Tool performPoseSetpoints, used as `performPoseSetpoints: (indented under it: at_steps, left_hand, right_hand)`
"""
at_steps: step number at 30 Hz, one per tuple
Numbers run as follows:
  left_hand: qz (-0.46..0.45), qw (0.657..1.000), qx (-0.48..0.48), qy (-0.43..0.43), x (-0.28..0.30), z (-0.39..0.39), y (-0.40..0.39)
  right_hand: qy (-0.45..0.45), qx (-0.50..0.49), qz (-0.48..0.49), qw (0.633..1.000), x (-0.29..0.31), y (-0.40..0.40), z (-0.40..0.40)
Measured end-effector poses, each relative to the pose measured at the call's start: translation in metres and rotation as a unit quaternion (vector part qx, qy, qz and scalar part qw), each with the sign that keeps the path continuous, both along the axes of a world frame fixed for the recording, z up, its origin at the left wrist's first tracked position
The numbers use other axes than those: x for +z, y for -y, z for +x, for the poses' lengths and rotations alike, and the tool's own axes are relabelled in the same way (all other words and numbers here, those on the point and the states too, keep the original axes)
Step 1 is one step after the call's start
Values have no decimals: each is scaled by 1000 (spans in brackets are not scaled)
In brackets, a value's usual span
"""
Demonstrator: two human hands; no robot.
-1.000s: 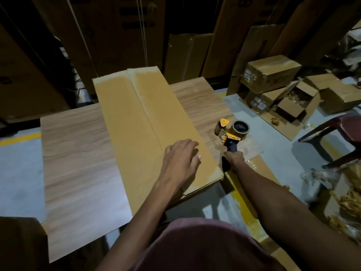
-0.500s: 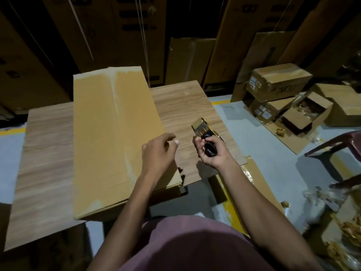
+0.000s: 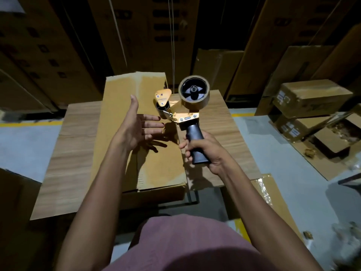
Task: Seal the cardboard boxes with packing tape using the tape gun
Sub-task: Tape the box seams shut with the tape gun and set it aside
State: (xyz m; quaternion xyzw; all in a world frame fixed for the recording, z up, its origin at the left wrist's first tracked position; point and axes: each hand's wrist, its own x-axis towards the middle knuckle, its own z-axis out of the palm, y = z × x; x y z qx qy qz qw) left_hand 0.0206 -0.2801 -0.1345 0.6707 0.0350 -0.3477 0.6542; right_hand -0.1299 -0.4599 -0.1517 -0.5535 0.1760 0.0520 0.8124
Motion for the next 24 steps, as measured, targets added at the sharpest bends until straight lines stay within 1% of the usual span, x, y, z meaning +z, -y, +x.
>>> performPoseSetpoints:
  at_steps: [3,6,9,13,17,20,22,24]
  left_hand:
    - [-3,1000,-25,-9,2,18,-14]
    - [-12,999,-40,-6,-3,34,-26]
    - [-27,998,-51,-21,-10,50,-42]
    - [-56,992,-96,-57,-18,77,-72]
    - [-87,980,-159,-84,-26,108,-92]
    - [-104,970,-187,-117,-34,126,-99]
    - [-115,966,-202,-116,-38,133,-99]
    - [-126,962,-221,-94,-46,138,-98]
  right_hand:
    - [7,7,-32,999,0,-12,5]
    - [21,-6,-74,997,-7,-26,16]
    - [13,-29,-109,994,-24,-52,24]
    - [5,-95,-109,989,-41,-96,32]
    - [17,-150,-140,979,-43,-134,36]
    - [16,-194,-166,967,-51,-165,40]
    - [10,-221,-196,955,-57,-182,42]
    - [8,-243,-239,940,-62,-193,43]
